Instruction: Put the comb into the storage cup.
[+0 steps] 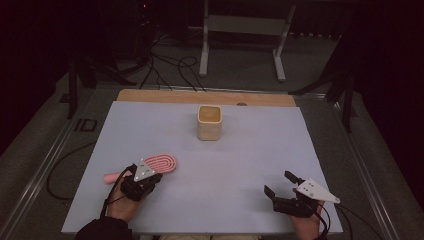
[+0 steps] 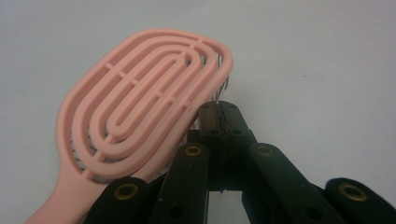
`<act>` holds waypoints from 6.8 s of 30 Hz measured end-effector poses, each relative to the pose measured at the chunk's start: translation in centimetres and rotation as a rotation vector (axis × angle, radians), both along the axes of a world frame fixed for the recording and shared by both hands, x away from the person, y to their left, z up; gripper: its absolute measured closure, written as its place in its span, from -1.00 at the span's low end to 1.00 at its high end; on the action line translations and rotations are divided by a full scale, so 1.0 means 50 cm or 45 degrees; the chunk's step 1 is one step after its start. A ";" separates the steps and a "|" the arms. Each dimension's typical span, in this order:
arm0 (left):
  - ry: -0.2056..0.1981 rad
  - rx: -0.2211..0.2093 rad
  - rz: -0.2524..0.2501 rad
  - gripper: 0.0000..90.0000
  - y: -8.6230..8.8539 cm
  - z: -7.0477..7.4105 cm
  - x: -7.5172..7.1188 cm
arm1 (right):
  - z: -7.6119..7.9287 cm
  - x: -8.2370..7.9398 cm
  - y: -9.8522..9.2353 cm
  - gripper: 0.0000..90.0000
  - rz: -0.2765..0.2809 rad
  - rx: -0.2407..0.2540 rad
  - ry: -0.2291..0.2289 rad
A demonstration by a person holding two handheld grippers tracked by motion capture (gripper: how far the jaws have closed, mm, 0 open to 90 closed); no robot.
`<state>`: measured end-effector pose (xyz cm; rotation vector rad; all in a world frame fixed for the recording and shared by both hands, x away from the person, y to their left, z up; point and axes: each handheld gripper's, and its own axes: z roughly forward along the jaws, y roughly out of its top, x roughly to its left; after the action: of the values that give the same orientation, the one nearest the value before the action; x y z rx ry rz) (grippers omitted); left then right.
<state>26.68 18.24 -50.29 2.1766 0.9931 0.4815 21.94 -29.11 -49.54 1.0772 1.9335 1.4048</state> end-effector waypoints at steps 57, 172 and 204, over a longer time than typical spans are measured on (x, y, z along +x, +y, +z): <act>-0.422 -0.299 0.353 -0.86 0.136 0.103 -0.065 | -0.001 0.002 0.006 -0.81 0.024 -0.013 0.003; 0.500 0.314 0.059 0.05 0.066 0.021 0.107 | -0.007 0.002 0.010 -0.81 0.035 -0.006 0.017; 0.638 0.445 0.004 0.55 0.052 0.032 0.126 | -0.010 0.004 0.012 -0.81 0.041 -0.022 0.035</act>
<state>32.99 20.83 -48.67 2.6874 1.2452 0.1079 22.13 -28.51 -50.02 1.0672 1.9868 1.3945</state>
